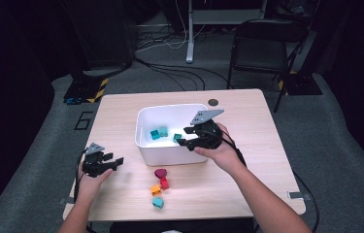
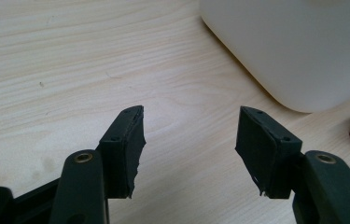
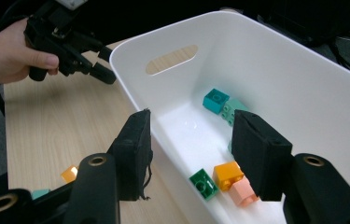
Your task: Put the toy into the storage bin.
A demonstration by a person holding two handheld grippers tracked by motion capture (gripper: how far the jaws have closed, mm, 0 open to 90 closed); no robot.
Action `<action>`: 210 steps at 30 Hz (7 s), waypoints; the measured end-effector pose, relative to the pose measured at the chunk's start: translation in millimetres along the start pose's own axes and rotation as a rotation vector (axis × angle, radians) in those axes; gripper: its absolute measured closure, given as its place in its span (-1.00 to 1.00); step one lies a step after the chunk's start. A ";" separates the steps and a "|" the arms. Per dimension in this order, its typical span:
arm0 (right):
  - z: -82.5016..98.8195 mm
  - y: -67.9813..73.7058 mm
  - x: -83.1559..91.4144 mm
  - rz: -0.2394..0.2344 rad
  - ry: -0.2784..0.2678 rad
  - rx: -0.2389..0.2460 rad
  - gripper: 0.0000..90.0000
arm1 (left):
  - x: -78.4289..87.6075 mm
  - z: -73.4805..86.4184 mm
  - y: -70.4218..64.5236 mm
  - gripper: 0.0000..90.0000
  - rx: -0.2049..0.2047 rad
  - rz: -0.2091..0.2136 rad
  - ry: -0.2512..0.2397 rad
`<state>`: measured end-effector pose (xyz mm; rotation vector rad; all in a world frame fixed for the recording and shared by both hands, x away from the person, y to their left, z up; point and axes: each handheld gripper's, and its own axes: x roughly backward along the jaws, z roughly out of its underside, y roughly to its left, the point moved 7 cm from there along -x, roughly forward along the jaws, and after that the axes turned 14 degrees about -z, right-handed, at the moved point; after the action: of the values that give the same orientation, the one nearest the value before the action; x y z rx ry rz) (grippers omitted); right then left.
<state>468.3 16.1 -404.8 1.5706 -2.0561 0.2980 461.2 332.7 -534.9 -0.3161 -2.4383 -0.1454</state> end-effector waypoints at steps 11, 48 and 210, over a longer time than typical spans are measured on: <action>37.2 20.8 11.2 -0.006 -0.053 -0.031 0.05 | 10.2 -8.8 -6.7 -0.07 -0.015 0.013 -0.020; 117.6 9.6 -11.2 0.026 0.004 -0.112 0.04 | 53.0 5.1 -92.9 0.18 -0.254 0.247 -0.054; 146.0 -1.9 -20.4 0.018 0.066 -0.170 0.04 | 97.7 -85.1 -114.1 0.22 -0.365 0.475 -0.100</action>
<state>433.6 -37.2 -537.8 1.4228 -1.9902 0.1738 409.7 225.4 -409.8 -1.0722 -2.3502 -0.3706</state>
